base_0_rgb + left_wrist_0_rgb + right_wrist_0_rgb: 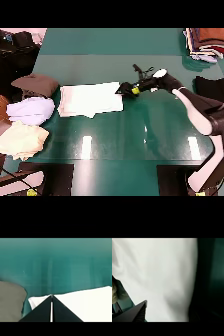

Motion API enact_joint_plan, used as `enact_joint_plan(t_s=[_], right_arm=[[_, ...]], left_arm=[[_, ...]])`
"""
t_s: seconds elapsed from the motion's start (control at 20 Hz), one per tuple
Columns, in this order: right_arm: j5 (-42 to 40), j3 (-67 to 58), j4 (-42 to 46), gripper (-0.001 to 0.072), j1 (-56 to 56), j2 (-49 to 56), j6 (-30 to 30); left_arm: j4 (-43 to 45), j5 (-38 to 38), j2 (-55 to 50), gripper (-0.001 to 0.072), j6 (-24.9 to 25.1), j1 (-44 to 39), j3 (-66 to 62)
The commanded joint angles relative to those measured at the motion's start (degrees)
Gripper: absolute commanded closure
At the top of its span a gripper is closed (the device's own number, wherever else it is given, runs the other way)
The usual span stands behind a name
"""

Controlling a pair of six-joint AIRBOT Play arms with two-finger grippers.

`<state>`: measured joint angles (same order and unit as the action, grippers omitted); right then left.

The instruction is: Fold the shirts.

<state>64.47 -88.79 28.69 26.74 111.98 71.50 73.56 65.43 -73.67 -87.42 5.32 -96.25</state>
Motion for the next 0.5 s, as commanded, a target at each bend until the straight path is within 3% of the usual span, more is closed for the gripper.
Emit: enact_joint_plan(t_s=[0.0,0.05,0.1,0.15,0.2,0.35,0.45], right_arm=[[1.16,-7.93,-3.45,0.0162,4.96,6.58,1.18],[1.14,-10.19,-3.45,0.0186,6.01,7.67,1.18],[1.25,-12.07,-3.15,0.0414,6.62,8.31,1.14],[1.11,-13.38,-2.95,0.0583,6.91,8.41,1.05],[1.09,-14.64,-2.89,0.0689,6.93,8.37,0.81],[3.34,-20.02,2.47,0.0694,4.74,7.89,1.44],[3.74,-21.42,7.8,0.0694,1.66,5.64,5.66]], left_arm=[[-2.19,1.95,-0.02,0.068,0.04,0.0,0.02],[-3.08,2.49,-0.02,0.068,0.15,0.0,0.02],[-4.28,2.84,-0.02,0.068,0.92,0.0,0.02],[-5.4,3.08,-0.02,0.068,0.9,0.0,0.02],[-6.34,3.32,-0.02,0.0681,0.9,0.0,0.02],[-6.47,3.58,-0.02,0.0681,0.92,-1.95,0.0],[-6.38,3.37,-0.02,0.0681,1.36,-5.46,0.02]])
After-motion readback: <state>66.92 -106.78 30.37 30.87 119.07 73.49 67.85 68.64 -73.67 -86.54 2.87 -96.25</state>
